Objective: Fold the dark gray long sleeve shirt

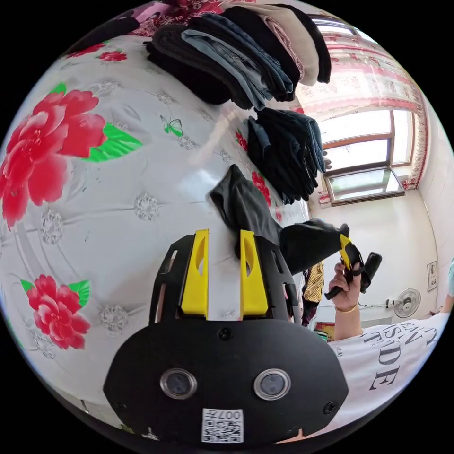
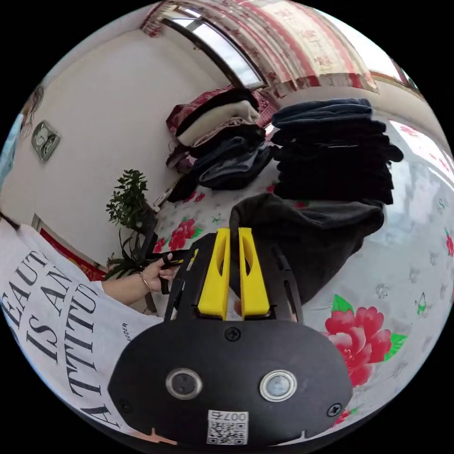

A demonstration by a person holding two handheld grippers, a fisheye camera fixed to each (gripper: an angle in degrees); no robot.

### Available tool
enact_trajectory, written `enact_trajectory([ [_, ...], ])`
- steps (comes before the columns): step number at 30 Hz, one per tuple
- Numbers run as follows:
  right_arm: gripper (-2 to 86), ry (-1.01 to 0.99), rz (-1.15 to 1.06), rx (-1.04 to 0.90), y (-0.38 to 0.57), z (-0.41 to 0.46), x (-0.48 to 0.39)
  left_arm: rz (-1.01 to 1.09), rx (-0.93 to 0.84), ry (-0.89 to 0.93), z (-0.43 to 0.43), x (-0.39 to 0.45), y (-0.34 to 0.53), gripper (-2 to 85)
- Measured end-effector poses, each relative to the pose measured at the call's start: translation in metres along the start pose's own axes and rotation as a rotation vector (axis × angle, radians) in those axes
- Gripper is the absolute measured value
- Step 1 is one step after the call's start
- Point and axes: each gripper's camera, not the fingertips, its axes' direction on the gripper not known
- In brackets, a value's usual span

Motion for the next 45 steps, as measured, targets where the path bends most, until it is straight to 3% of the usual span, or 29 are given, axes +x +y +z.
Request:
enact_trajectory([
  [4,5.5,-0.137,-0.044,-0.295,0.004,0.107,-0.023,-0.069,-0.019,0.090,0.006,-0.021,0.016,11.0],
  [6,6.2,-0.149,0.023,-0.333,0.013,0.119,-0.013,-0.070,-0.026,0.130,0.010,-0.024,0.017,11.9],
  [13,8.5,0.024,0.418,-0.086,0.049,0.035,0.086,0.023,-0.127,0.226,0.049,-0.012,-0.007,14.4],
  [19,9.3,-0.187,0.764,-0.008,0.080,0.052,0.150,0.004,-0.290,0.233,0.109,0.001,-0.041,7.5],
  [22,8.9,-0.189,0.816,0.009,0.068,0.075,0.146,-0.021,-0.267,0.285,0.106,-0.006,-0.048,6.3],
  [29,8.2,-0.230,0.560,-0.244,-0.022,0.188,0.063,-0.039,-0.044,0.134,-0.001,-0.061,-0.052,6.0],
  [34,7.1,-0.447,0.233,-0.463,-0.084,0.298,-0.051,-0.181,0.248,-0.301,-0.153,-0.115,-0.040,6.4],
  [40,5.5,-0.085,-0.093,-0.607,-0.053,0.285,-0.114,-0.267,0.358,-0.781,-0.208,-0.093,0.020,5.2],
  [45,3.5,0.259,-0.190,-0.744,0.023,0.229,-0.126,-0.134,0.360,-0.778,-0.170,-0.043,0.055,5.8],
])
